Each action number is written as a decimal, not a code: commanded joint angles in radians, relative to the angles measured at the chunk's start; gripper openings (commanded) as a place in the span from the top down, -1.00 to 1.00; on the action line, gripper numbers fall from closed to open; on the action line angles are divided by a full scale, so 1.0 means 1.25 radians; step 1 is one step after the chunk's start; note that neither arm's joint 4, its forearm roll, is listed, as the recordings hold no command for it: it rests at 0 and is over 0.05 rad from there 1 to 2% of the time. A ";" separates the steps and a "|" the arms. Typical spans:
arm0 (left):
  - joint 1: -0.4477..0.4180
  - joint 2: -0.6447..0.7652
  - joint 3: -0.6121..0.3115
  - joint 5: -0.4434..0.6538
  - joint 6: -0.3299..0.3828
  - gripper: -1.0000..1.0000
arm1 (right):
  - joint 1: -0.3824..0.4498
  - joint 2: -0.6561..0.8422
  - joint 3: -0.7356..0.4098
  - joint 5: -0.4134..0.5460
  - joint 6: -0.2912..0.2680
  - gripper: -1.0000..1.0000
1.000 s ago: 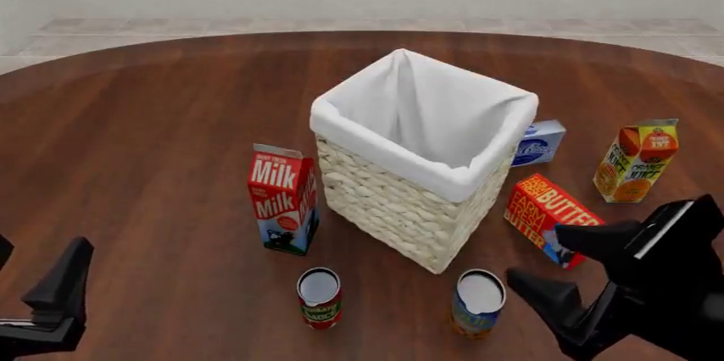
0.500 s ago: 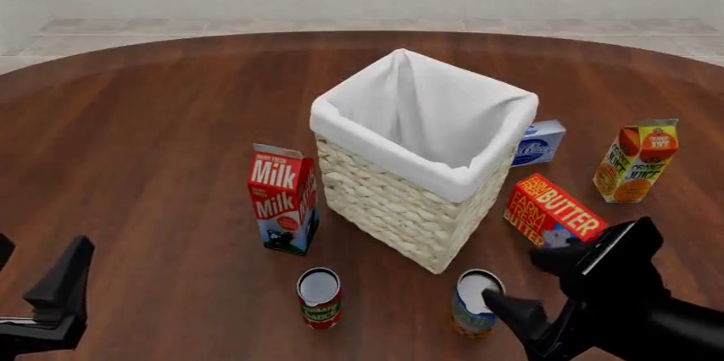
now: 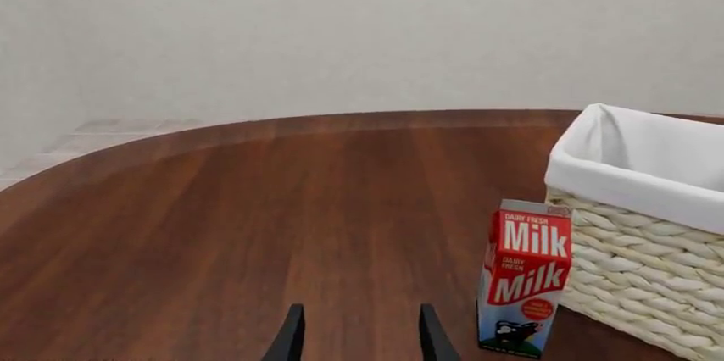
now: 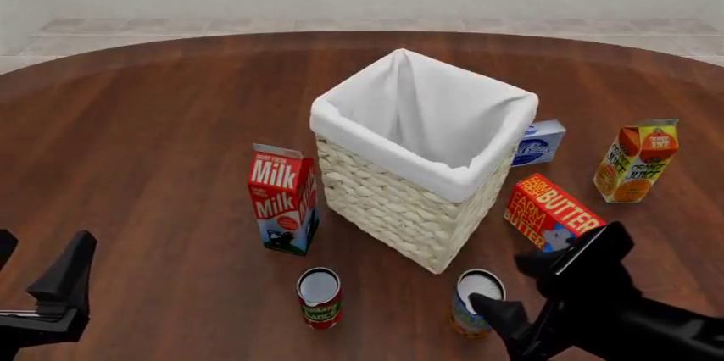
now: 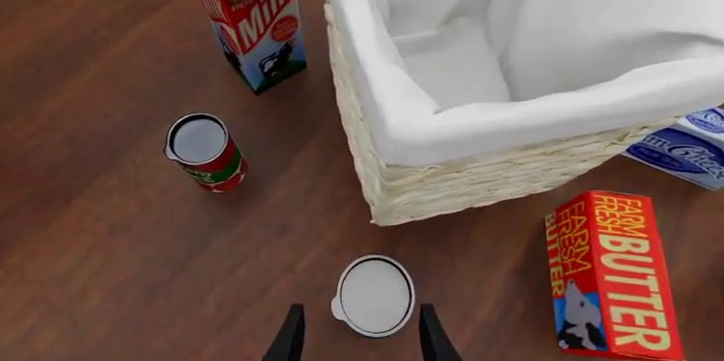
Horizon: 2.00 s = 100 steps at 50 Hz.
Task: Pick up the alphabet soup and the tomato sauce, and put them in the basket.
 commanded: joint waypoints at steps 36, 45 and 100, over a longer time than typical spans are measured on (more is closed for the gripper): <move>0.000 -0.043 0.000 0.044 -0.004 -1.00 | -0.030 0.104 0.052 -0.112 -0.002 -1.00; 0.000 -0.065 0.000 0.067 -0.005 -1.00 | -0.024 0.122 0.069 -0.139 0.001 -1.00; 0.001 0.035 0.001 -0.027 -0.010 -1.00 | -0.034 0.273 0.098 -0.287 -0.006 -1.00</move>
